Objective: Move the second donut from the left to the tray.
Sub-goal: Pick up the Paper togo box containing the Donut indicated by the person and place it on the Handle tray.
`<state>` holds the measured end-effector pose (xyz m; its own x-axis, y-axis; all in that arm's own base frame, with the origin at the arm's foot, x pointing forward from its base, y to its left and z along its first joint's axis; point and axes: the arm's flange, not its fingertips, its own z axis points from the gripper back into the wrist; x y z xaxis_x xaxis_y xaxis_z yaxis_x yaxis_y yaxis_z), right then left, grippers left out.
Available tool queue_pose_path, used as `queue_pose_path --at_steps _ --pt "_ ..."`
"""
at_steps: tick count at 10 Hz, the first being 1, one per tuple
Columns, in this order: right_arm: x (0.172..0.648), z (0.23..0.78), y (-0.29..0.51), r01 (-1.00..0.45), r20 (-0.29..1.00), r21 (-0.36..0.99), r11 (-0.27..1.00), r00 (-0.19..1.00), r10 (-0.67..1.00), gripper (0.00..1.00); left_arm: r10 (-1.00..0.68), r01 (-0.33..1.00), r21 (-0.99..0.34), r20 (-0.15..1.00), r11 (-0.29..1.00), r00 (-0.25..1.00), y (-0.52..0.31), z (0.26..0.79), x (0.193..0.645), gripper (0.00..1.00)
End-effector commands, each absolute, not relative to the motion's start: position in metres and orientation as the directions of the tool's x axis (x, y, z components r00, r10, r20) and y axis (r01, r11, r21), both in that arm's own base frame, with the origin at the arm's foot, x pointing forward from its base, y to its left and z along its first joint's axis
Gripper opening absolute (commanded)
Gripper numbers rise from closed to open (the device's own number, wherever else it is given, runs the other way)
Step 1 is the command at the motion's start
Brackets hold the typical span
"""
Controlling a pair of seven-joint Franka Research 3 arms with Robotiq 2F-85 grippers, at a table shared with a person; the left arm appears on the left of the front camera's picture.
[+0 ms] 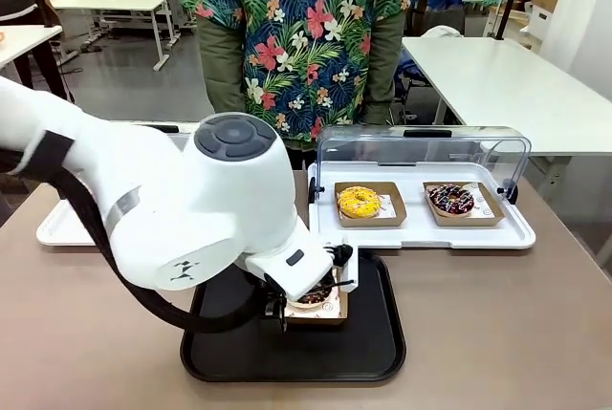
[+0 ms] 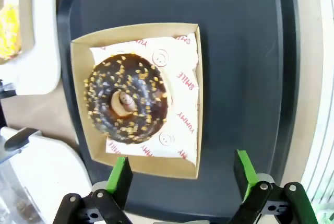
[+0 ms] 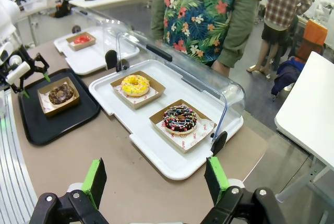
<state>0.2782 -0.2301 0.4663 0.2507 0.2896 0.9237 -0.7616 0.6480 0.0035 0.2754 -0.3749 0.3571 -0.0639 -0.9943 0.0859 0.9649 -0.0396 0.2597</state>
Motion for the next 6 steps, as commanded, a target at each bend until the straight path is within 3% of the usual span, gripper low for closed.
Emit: queue_pose_path --at_steps 1,5,6 --pt "0.281 0.466 -0.230 -0.762 0.936 -0.022 0.647 0.211 0.280 1.00 -0.991 0.964 0.260 0.100 -0.057 -0.086 -0.353 0.381 0.264 1.00" --pt "0.281 0.466 -0.230 -0.762 0.936 -0.022 0.647 0.211 0.280 1.00 -0.989 0.973 0.213 0.094 -0.089 -0.111 -0.347 0.398 0.257 1.00" --pt "0.281 0.466 -0.230 -0.762 0.936 -0.022 0.647 0.211 0.280 1.00 -0.992 0.957 0.285 0.098 -0.044 -0.075 -0.360 0.391 0.258 1.00"
